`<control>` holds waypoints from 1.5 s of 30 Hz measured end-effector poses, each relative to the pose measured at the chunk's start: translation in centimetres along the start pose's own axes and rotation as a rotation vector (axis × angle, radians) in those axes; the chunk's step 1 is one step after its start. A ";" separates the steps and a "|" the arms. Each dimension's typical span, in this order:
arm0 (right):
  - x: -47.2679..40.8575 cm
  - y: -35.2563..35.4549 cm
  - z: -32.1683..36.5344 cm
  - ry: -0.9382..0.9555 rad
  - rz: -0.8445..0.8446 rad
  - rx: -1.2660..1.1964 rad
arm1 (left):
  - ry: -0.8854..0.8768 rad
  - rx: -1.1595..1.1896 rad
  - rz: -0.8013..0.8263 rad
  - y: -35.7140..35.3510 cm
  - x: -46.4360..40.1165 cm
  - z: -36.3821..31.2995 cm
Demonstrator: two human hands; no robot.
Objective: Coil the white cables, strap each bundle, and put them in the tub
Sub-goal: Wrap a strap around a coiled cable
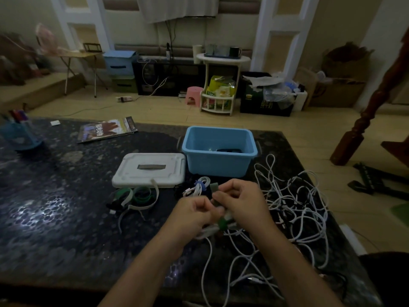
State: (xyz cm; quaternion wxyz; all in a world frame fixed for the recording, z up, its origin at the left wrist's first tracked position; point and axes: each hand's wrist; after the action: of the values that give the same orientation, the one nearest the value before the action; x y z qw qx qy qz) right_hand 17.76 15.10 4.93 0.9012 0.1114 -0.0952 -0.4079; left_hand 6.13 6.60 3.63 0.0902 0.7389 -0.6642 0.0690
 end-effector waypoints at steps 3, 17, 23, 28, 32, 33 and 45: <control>-0.2 -0.5 -0.1 0.022 -0.049 0.033 | 0.027 0.006 -0.037 -0.7 -0.4 0.3; 0.8 -0.7 0.4 0.112 0.007 0.099 | 0.114 0.161 0.195 0.0 0.3 -0.4; 1.7 0.4 1.4 0.259 0.190 -0.008 | -0.005 0.190 0.134 0.3 0.7 -0.6; 2.1 1.2 1.1 0.262 0.407 0.127 | 0.022 0.296 0.121 1.7 0.4 -0.6; 1.9 1.3 0.4 0.359 0.376 0.252 | 0.049 0.395 0.097 2.1 0.2 -0.8; 1.9 1.3 0.3 0.390 0.347 0.312 | 0.057 0.401 0.099 2.3 0.2 -0.7; 1.4 0.3 0.3 0.509 0.172 0.375 | 0.103 0.354 0.123 3.1 -0.1 -0.4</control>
State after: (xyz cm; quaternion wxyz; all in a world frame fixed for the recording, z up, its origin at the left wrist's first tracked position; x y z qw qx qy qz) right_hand 18.83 14.16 5.46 0.8910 0.3652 0.0505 -0.2650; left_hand 3.07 6.52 4.14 -0.0116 0.6968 -0.6800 0.2279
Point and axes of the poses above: each hand's wrist, its own x-axis away from the middle knuckle, its own y-axis out of the back of the hand, z = x × y, and after that the axes turned 15 degrees about z, right-handed
